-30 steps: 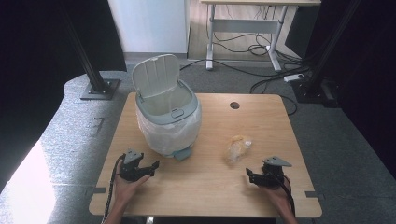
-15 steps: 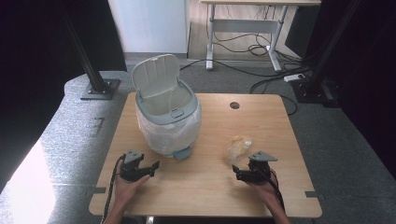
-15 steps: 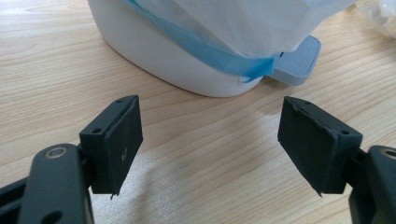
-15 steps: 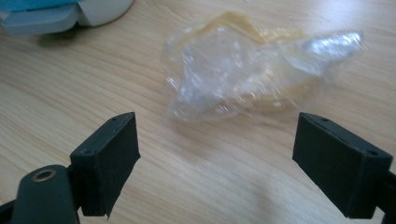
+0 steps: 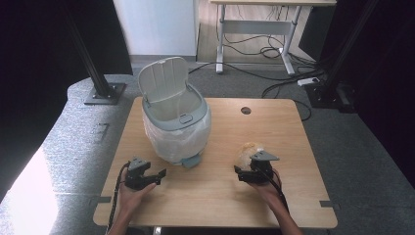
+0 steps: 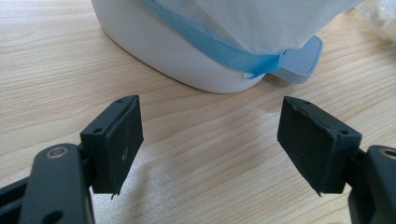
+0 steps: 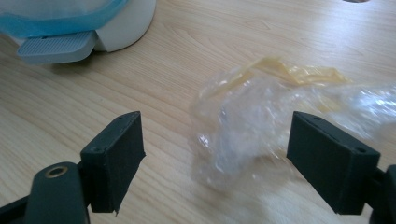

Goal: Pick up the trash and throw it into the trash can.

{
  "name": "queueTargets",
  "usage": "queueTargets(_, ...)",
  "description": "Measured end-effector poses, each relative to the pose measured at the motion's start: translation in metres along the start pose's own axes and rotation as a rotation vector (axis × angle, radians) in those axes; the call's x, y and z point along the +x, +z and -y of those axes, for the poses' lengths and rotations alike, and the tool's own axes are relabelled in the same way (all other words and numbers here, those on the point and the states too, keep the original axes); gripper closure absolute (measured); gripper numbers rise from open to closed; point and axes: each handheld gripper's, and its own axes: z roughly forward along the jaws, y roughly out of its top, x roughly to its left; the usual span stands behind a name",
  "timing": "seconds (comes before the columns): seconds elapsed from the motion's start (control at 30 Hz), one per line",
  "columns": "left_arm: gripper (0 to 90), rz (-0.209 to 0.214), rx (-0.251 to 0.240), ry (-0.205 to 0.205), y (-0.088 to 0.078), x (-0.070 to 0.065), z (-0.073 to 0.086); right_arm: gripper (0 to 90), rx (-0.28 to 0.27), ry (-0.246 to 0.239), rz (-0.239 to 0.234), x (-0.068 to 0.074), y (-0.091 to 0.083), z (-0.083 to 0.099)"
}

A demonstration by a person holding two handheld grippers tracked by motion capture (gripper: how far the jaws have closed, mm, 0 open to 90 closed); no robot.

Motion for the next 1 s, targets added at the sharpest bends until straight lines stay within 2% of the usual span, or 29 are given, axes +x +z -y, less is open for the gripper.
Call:
queueTargets(0.23,22.6,0.010,0.011,-0.001,0.002,0.001,0.001,22.4,0.032,-0.010,0.013,0.002,0.018,-0.004)
queueTargets(0.3,22.6,0.022,0.010,-0.016,0.002,0.003,0.001,26.8,0.044,-0.022,0.033,0.003,0.026,-0.003)
queueTargets(0.4,22.7,0.023,0.009,-0.020,0.002,0.004,0.001,30.1,0.047,-0.032,0.037,0.004,0.031,-0.003)
queueTargets(0.43,22.7,0.025,0.006,-0.028,0.001,0.006,0.001,35.3,0.062,-0.047,0.052,0.005,0.035,-0.002)
queueTargets(0.47,22.7,0.025,0.006,-0.028,0.001,0.006,0.001,35.3,0.062,-0.047,0.052,0.005,0.035,-0.002)
queueTargets(0.53,22.8,0.027,0.006,-0.033,0.001,0.007,0.002,40.8,0.089,-0.060,0.076,0.006,0.040,0.000)
queueTargets(0.63,22.8,0.027,0.007,-0.035,0.001,0.008,0.002,46.3,0.092,-0.071,0.101,0.008,0.042,0.001)
queueTargets(0.7,22.8,0.029,0.008,-0.038,0.001,0.008,0.002,55.2,0.102,-0.089,0.108,0.008,0.043,0.001)
queueTargets(0.73,22.9,0.029,0.008,-0.038,0.001,0.008,0.002,55.2,0.102,-0.089,0.108,0.008,0.043,0.001)
queueTargets(0.77,22.9,0.029,0.008,-0.038,0.001,0.008,0.002,61.4,0.100,-0.092,0.104,0.007,0.042,0.000)
queueTargets(0.83,22.9,0.030,0.007,-0.040,0.001,0.009,0.002,64.3,0.097,-0.092,0.099,0.006,0.041,0.000)
queueTargets(0.9,22.9,0.029,0.005,-0.042,0.001,0.010,0.002,71.7,0.060,-0.076,0.093,0.001,0.034,-0.003)
queueTargets(1.0,23.0,0.029,0.005,-0.044,0.000,0.011,0.002,74.0,0.029,-0.056,0.084,-0.004,0.027,-0.005)
